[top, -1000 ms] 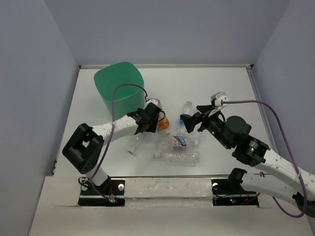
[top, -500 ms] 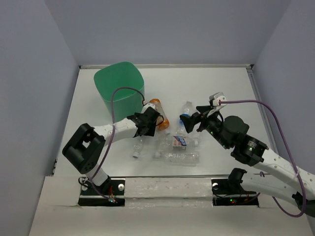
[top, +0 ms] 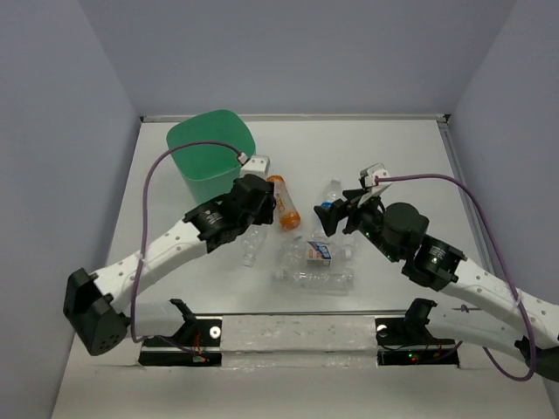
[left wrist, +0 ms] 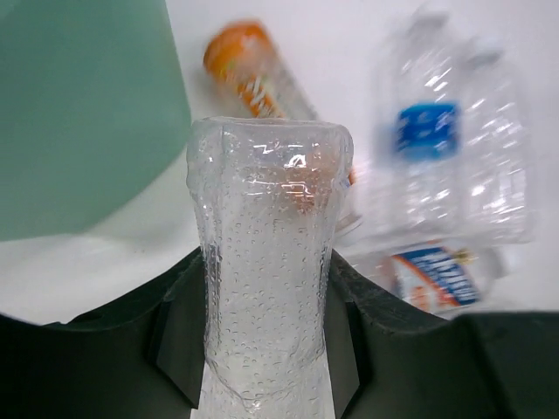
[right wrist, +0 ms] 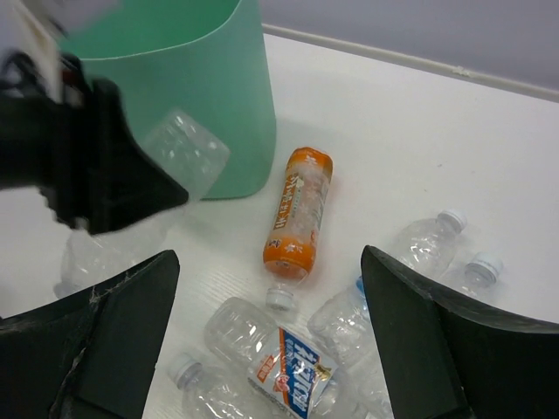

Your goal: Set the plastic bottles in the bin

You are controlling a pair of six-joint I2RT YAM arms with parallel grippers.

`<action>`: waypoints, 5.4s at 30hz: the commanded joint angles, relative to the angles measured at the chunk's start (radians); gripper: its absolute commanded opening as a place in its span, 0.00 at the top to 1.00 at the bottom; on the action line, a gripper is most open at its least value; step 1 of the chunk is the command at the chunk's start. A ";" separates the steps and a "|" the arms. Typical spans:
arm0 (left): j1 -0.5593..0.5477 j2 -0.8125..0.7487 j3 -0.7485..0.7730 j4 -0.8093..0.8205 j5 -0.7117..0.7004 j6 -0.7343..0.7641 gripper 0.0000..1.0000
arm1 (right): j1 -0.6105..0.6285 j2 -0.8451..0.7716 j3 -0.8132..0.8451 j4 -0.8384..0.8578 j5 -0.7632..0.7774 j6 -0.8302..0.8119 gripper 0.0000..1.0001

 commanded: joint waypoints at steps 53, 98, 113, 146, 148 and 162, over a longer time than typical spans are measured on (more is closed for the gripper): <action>0.466 -0.368 -0.003 0.680 0.050 0.198 0.01 | -0.265 1.095 0.625 0.047 -0.396 0.037 0.05; 0.446 -1.107 -0.359 0.320 0.231 0.110 0.01 | -0.302 0.900 0.809 0.051 -0.115 -0.040 0.60; 0.446 -1.110 -0.358 0.305 0.209 0.106 0.01 | -0.219 1.181 1.446 0.206 -0.293 -0.015 0.60; 0.444 -1.124 -0.356 0.305 0.211 0.109 0.01 | -0.147 0.909 0.823 0.240 -0.216 -0.065 0.26; 0.444 -1.132 -0.358 0.310 0.214 0.107 0.01 | -0.173 0.834 0.690 0.147 -0.118 -0.002 0.33; 0.441 -1.139 -0.361 0.311 0.218 0.103 0.01 | -0.352 0.707 0.401 -0.301 0.032 0.253 0.20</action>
